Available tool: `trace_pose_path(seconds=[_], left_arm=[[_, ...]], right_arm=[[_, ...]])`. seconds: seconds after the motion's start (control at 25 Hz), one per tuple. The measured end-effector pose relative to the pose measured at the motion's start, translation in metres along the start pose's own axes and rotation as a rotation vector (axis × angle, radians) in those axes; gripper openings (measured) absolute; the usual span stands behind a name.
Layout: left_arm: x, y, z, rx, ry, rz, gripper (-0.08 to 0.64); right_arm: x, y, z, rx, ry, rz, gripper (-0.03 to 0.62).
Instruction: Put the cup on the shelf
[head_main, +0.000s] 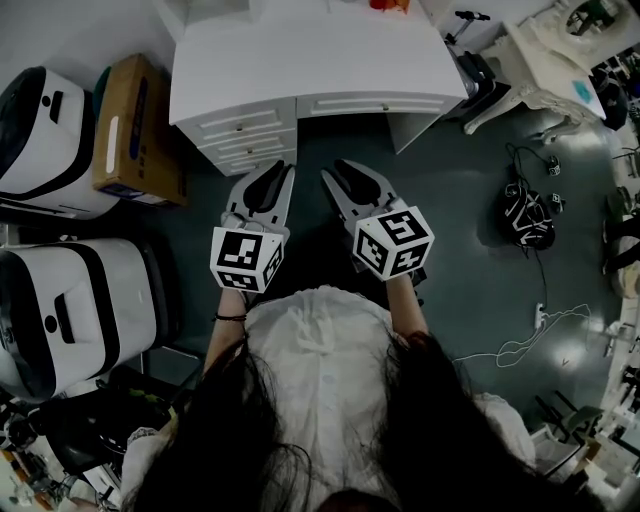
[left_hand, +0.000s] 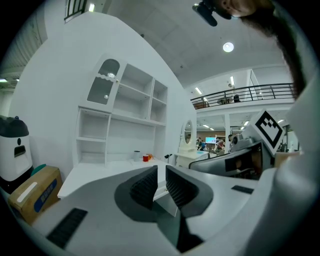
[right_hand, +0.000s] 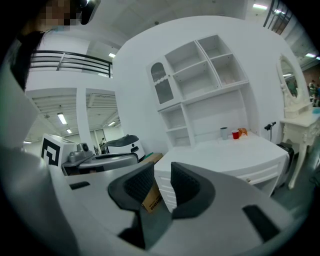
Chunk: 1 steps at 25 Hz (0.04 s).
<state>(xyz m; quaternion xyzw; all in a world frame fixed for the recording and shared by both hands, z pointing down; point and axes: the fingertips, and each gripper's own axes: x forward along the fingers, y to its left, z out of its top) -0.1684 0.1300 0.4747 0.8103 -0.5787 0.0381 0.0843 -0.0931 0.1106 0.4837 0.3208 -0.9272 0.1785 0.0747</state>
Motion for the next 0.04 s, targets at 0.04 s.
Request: trace_pose_path(seconds=[0.04], left_arm=[[0.0006, 0.0, 0.0004, 0.0, -0.001, 0.001, 0.061]], right_arm=[[-0.0001, -0.0006, -0.0001, 0.001, 0.001, 0.0, 0.117]])
